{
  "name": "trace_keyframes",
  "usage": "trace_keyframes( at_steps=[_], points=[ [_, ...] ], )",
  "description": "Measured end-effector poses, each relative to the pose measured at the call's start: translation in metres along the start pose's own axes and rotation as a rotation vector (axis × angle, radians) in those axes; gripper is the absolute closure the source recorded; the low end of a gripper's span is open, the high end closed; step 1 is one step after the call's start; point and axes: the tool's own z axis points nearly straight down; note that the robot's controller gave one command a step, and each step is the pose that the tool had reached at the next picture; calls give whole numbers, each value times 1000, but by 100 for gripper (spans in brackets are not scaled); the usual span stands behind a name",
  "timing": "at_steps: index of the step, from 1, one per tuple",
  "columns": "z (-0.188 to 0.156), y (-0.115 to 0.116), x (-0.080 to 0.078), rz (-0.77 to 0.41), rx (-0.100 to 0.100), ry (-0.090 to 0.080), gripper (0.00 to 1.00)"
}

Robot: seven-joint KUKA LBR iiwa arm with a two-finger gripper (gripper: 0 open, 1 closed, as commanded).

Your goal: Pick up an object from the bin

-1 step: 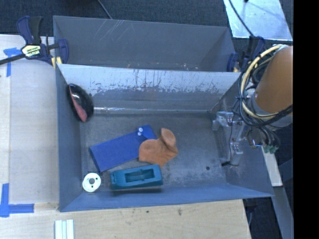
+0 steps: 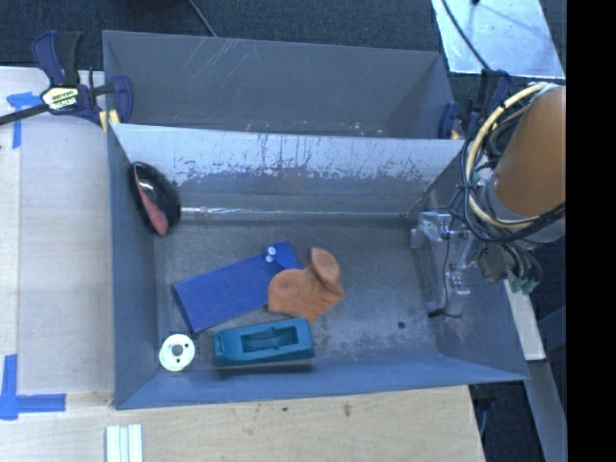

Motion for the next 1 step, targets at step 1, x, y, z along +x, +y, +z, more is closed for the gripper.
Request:
trace_keyframes(
  at_steps=[1],
  points=[
    [78, 39, -39, 44, -1, -5, 0]
  ],
)
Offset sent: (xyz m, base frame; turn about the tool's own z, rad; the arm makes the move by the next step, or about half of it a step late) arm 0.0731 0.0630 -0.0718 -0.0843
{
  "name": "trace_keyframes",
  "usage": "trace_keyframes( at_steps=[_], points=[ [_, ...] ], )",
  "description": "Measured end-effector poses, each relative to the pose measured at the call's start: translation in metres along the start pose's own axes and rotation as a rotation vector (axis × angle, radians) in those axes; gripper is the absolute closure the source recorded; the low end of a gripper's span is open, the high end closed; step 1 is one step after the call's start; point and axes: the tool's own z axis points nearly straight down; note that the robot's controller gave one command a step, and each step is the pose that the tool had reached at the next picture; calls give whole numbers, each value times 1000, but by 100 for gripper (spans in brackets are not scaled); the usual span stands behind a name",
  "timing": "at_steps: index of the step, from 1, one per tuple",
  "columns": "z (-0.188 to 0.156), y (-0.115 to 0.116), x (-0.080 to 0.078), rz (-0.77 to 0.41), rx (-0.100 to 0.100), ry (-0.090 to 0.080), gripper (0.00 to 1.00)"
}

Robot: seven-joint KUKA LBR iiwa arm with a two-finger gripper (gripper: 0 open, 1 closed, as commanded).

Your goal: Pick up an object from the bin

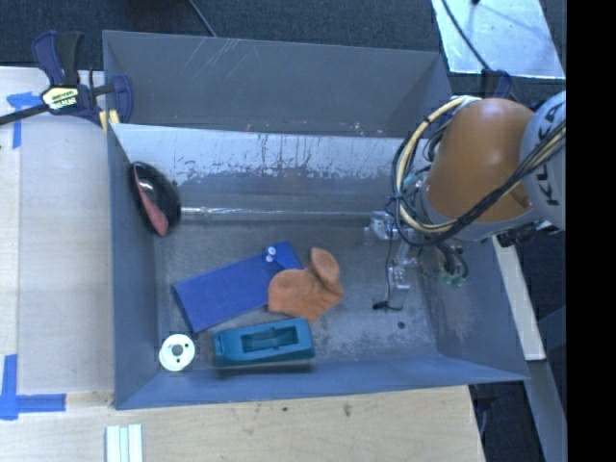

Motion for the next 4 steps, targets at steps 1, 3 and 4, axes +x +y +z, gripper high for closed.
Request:
trace_keyframes(
  at_steps=[1, 3, 4],
  points=[
    [-1, 22, -30, -123, 0, 8, 0],
    [56, 70, -20, 280, 1, 7, 0],
    [82, 87, -21, 275, 2, 8, 100]
  ],
)
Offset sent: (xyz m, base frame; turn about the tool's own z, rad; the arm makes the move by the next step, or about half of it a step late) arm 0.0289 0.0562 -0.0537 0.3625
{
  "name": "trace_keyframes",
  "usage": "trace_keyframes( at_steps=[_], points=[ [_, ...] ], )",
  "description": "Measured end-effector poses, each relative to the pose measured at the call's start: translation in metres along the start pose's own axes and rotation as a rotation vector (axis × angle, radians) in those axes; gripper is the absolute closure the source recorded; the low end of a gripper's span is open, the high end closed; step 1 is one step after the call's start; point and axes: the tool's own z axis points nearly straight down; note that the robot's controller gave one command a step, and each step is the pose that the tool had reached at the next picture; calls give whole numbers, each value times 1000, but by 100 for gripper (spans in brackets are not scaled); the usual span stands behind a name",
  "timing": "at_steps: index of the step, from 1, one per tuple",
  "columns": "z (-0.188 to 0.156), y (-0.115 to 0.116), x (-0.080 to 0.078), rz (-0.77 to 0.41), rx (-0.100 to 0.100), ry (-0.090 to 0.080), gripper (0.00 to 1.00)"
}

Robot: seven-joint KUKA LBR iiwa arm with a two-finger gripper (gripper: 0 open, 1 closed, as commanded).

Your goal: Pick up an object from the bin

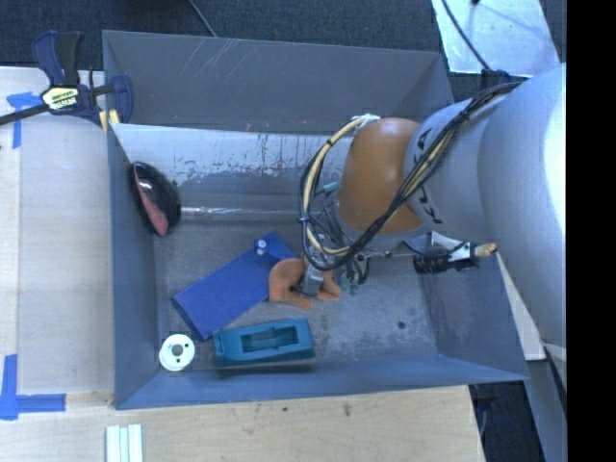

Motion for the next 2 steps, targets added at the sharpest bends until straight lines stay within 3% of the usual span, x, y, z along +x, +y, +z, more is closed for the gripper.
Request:
trace_keyframes(
  at_steps=[2],
  points=[
    [-1, 0, 0, -1, 0, -1, 100]
  ],
)
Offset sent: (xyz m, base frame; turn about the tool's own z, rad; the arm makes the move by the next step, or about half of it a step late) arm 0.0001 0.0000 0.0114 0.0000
